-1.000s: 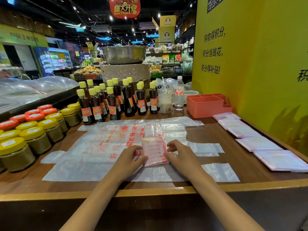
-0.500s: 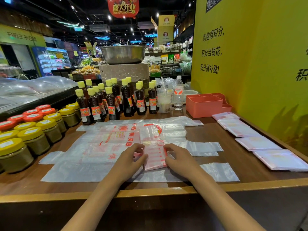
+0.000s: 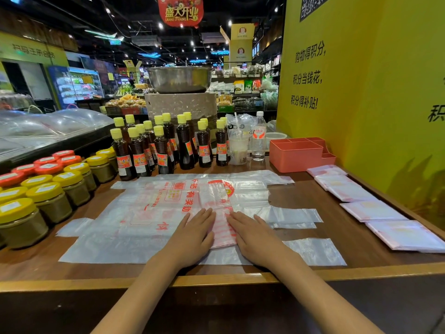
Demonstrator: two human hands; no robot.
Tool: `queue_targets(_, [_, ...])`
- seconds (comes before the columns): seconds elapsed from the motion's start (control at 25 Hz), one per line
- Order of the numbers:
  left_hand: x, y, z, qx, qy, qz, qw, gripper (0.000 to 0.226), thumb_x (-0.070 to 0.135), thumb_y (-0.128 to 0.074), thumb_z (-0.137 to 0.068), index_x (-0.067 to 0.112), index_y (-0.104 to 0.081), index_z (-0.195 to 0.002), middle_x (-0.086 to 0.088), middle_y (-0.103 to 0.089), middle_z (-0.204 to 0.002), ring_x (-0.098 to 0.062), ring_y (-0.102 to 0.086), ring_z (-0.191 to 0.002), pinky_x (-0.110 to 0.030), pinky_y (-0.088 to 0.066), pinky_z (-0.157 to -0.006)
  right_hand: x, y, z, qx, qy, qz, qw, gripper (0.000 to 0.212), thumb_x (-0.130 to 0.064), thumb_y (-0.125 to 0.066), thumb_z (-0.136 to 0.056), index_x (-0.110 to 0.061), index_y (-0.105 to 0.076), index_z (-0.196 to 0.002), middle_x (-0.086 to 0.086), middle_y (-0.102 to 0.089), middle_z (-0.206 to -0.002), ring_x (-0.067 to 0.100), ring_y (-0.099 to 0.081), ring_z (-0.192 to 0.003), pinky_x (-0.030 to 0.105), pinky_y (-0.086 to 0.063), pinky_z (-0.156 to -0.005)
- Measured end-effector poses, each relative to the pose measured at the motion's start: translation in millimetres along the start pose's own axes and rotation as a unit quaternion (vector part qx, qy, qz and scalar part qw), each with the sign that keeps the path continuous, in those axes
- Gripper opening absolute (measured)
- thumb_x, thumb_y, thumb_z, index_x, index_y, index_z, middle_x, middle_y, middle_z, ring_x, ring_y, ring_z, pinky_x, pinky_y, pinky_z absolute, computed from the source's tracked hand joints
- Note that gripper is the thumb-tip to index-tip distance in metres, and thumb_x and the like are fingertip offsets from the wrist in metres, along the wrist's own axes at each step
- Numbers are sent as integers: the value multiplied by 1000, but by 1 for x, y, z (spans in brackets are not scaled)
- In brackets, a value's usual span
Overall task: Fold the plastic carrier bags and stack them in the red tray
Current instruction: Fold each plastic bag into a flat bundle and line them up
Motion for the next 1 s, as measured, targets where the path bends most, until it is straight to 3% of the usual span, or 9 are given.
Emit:
queue_targets(0.2, [3, -6, 0, -52, 3, -8, 999, 57, 36, -18, -107, 23, -1, -160, 5, 3, -167, -7, 5, -152, -30, 12, -118, 2, 5, -5, 17, -15, -48, 999, 51, -34, -25, -109, -27, -23, -159, -8, -18, -167, 8, -11, -153, 35, 1, -124])
queue_targets(0.32, [3, -7, 0, -63, 8, -10, 998, 56, 37, -16, -107, 24, 0, -160, 5, 4, -167, -7, 5, -152, -34, 10, -121, 0, 15, -14, 42, 7, -67, 997, 55, -39, -23, -109, -25, -13, -161, -9, -5, -168, 6, -2, -154, 32, 4, -123])
queue_targets(0.48, [3, -8, 3, -78, 4, -4, 997, 56, 37, -14, -107, 25, 3, -160, 7, 7, -167, -5, 8, -152, -37, 9, -124, 0, 3, -31, -18, 40, -42, 998, 59, -41, -22, -108, -25, -2, -162, -9, 7, -168, 7, 3, -154, 36, 2, -125])
queue_targets(0.68, [0, -10, 0, -78, 10, 9, 997, 57, 40, -15, -107, 25, 1, -160, 6, 4, -167, -5, 5, -152, -37, 6, -124, 3, -14, -35, -74, 38, -8, 996, 58, -39, -16, -109, -20, -4, -162, -3, 0, -169, 9, 1, -154, 37, 6, -124])
queue_targets(0.76, [0, -7, 0, -76, 13, 20, 997, 63, 50, -20, -105, 26, -1, -160, 7, 2, -167, -6, 3, -152, -38, 4, -125, 3, -14, -37, -86, 38, -2, 996, 58, -40, -15, -109, -20, -3, -162, -3, 0, -169, 8, 2, -154, 38, 7, -125])
queue_targets(0.88, [2, -4, 3, -85, 6, 36, 996, 89, 77, -32, -91, 29, -3, -160, 9, 0, -167, -9, -1, -153, -39, 1, -124, 3, -13, -36, -83, 31, -9, 996, 57, -40, -15, -108, -22, -5, -162, -5, -1, -169, 8, 1, -154, 39, 9, -125])
queue_targets(1.0, [-3, 2, 0, -113, 2, 42, 993, 102, 86, -42, -80, 32, -8, -159, 10, -5, -167, -11, -8, -152, -38, -5, -122, 3, -13, -36, -58, 24, -63, 996, 56, -41, -20, -108, -24, -14, -161, -6, -8, -168, 8, -6, -154, 37, 4, -125])
Point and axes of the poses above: each hand's wrist, its own z-axis away from the middle knuckle, its own y-axis out of the back of the hand, x = y × z, the point moved 8 cm from there along -z, towards the middle knuckle
